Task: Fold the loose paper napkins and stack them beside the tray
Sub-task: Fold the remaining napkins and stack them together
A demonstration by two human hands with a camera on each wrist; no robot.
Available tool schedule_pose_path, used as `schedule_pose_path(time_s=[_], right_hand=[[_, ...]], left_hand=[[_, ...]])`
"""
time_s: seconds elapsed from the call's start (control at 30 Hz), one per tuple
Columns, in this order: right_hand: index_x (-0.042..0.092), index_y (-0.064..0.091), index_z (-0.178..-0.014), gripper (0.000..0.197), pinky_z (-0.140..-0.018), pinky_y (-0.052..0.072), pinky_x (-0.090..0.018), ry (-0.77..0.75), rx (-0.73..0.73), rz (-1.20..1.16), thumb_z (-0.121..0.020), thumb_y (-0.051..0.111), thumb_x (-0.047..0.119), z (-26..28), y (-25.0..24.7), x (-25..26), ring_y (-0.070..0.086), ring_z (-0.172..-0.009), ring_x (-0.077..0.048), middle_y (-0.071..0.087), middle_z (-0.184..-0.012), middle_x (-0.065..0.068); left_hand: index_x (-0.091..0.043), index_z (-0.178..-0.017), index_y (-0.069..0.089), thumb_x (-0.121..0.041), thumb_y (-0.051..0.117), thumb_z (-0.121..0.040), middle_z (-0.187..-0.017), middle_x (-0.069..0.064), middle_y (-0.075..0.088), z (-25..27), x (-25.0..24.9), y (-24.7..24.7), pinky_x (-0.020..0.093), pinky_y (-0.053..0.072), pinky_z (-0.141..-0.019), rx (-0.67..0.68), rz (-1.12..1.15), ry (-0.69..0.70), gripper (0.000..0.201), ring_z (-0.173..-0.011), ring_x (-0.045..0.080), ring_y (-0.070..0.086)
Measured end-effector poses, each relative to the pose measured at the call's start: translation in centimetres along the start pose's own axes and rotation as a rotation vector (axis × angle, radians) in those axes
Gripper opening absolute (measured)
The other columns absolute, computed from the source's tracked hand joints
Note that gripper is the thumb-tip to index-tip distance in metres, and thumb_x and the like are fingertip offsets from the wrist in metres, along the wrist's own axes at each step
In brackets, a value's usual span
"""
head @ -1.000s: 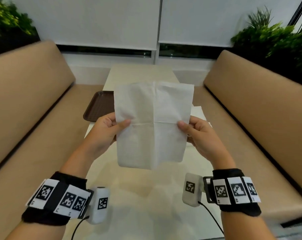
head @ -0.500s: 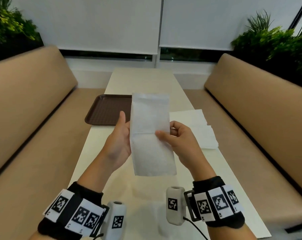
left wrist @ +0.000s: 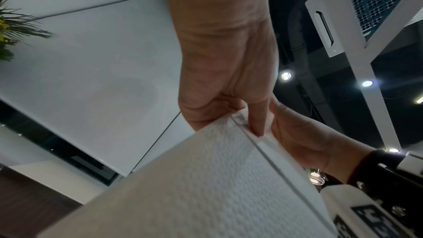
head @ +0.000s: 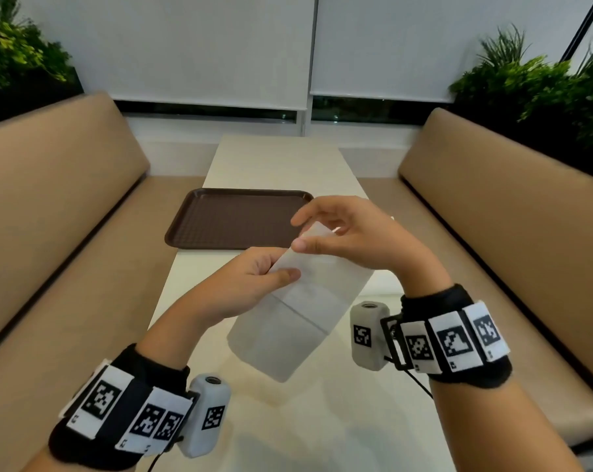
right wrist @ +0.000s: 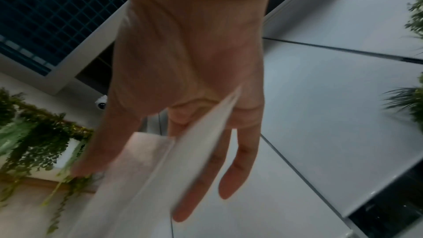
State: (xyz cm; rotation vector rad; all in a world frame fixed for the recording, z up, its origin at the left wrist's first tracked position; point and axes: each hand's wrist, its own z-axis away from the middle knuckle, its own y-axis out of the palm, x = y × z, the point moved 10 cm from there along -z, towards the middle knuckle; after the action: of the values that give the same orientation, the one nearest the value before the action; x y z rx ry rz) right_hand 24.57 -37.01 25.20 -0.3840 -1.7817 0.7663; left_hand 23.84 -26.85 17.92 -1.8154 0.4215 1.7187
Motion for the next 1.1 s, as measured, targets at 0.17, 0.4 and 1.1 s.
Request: schedule_pose_path(time_s=[0.17,0.4,1.1], right_hand=[[0.013,0.072,-0.090,0.013,-0.080,0.057,-0.041,-0.012,-0.067,-0.064,-0.083,0.072,0.023,0.2,-0.3,-0.2,0.069,-0.084,-0.016,0.074,-0.087,-0.001],[0.015,0.071,-0.085,0.014,-0.068,0.050,-0.032,-0.034,-0.094,-0.087,-0.088,0.066,0.028,0.3,-0.4,0.1,0.064,-0.072,-0.012,0.071,-0.079,-0.005],[0.029,0.071,-0.085,0.023,-0.061,0.047,-0.032,0.469,-0.469,-0.251,-0.088,0.060,0.008,4.0,-3.3,-21.4,0.056,-0.068,-0.021,0.065,-0.082,0.005]], left_hand=[[-0.018,-0.110,0.067,-0.025,0.056,-0.091,-0.104,0.003,0.073,0.4,-0.8,-0.3,0.036,0.055,-0.083,-0.019,0.026,0.028,0.024,-0.095,0.022,0.070],[-0.015,-0.111,0.067,-0.025,0.055,-0.091,-0.102,0.005,0.073,0.5,-1.2,-0.6,0.034,0.056,-0.079,-0.011,0.034,0.043,0.025,-0.093,0.025,0.070],[-0.013,-0.093,0.069,0.004,0.054,-0.090,-0.093,0.000,0.070,-8.5,9.3,-4.8,0.017,0.052,-0.068,-0.364,0.222,-0.160,0.024,-0.084,0.013,0.064]])
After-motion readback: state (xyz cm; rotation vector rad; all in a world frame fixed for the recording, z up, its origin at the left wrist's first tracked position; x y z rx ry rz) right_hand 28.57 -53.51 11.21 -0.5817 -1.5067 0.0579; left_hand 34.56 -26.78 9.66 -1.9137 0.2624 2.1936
